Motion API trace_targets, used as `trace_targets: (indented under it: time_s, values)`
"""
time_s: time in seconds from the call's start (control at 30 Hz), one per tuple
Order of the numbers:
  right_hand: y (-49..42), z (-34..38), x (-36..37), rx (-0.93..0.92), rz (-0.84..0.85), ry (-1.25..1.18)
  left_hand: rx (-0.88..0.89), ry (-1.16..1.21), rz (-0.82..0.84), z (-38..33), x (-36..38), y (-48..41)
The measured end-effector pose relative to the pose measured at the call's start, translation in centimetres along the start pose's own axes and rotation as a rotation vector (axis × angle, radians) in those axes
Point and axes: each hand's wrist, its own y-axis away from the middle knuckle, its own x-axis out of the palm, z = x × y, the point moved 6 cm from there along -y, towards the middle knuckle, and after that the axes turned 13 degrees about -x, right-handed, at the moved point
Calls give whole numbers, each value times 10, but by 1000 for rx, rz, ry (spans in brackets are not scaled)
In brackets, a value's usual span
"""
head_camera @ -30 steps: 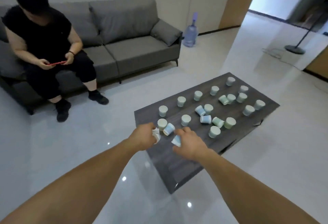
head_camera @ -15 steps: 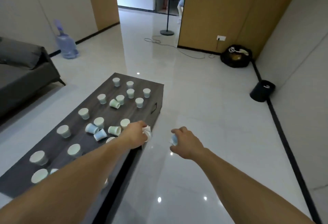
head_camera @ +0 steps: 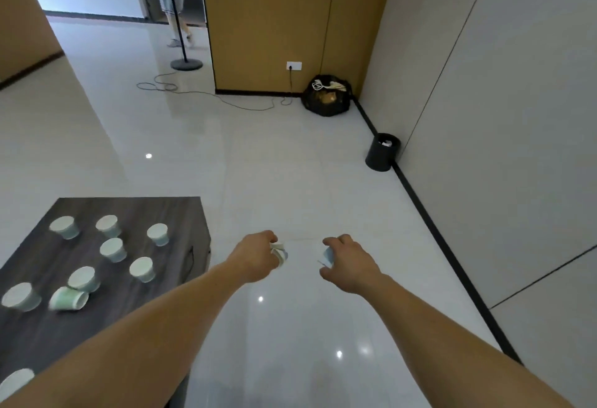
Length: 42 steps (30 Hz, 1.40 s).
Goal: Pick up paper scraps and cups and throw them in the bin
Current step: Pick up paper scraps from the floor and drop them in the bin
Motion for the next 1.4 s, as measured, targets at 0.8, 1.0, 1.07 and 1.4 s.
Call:
trace_targets:
  time_s: [0.8,1.0,1.07,1.4]
  values:
    - [-272,-342,-193,136,-88,-72,106,-122,76,-355,23,-359]
    - [-356,-407,-226,160,-76,-56,127,-123,111,-416,23,-463]
    - [-386,-430,-241,179,-72,-51,147,-101,113,-440,19,-507]
    - [-524,-542,-324,295,-107,-89,196,-123,151,-562,-6,-688]
